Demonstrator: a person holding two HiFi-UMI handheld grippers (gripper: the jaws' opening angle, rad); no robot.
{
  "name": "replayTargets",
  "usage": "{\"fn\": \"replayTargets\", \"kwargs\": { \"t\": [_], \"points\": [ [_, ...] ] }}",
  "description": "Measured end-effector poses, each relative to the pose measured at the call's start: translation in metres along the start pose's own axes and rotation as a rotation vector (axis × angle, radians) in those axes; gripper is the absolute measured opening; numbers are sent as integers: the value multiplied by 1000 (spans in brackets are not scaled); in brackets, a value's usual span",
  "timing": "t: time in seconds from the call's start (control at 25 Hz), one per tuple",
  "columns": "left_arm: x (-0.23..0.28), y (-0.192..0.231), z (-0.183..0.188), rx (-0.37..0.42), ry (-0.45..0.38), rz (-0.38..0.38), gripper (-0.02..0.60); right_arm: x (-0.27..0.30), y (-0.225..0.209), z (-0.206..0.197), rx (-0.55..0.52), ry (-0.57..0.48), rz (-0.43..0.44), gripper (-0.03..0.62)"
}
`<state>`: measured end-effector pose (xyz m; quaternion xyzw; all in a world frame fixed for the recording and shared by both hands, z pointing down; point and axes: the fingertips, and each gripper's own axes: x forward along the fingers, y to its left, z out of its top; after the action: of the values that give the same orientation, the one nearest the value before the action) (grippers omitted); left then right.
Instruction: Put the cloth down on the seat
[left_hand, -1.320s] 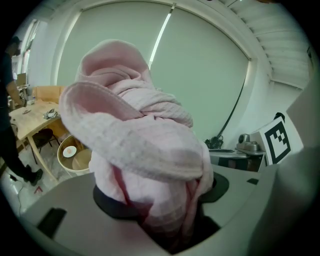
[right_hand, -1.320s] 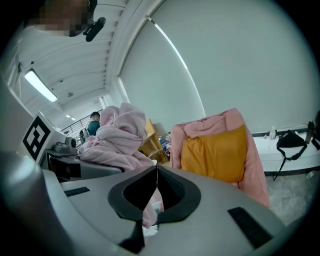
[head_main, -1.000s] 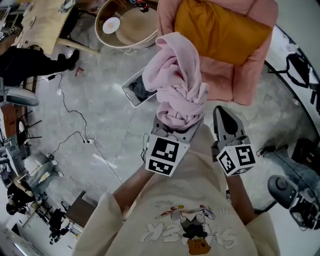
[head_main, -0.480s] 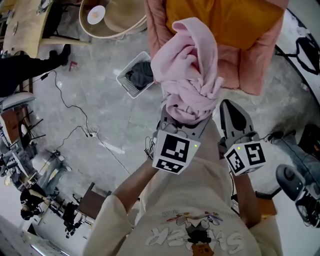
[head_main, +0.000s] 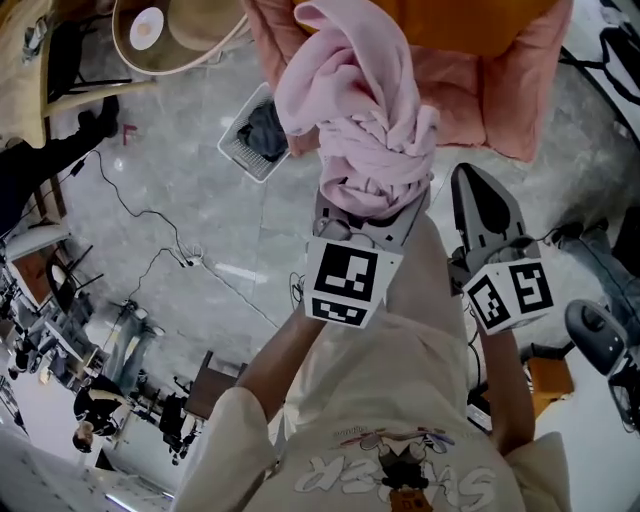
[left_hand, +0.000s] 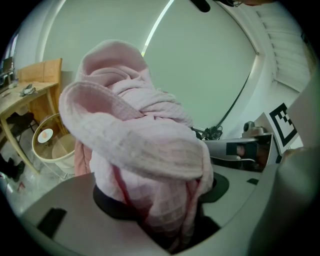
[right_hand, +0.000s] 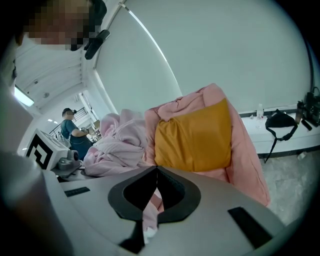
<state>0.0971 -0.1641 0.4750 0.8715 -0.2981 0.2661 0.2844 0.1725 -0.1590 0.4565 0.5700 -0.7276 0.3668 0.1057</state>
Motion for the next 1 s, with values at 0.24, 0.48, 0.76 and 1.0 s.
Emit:
{"fn": "replayTargets", "kwargs": {
  "t": [0.24,0.48,0.76,1.0],
  "points": [
    [35,17,-12,-21,26,-2,308,33,-25,-23,4,79,-7,18],
    [65,32,-23,-19,19,-17,308,62,-35,-35,-23,88,-3,18],
    [93,35,-33,-18,20,-40,308,86,-56,-46,-21,91,-9,18],
    [123,42,-50,-43,41,-38,308,105,-72,-58,10,77,-20,18]
  ]
}}
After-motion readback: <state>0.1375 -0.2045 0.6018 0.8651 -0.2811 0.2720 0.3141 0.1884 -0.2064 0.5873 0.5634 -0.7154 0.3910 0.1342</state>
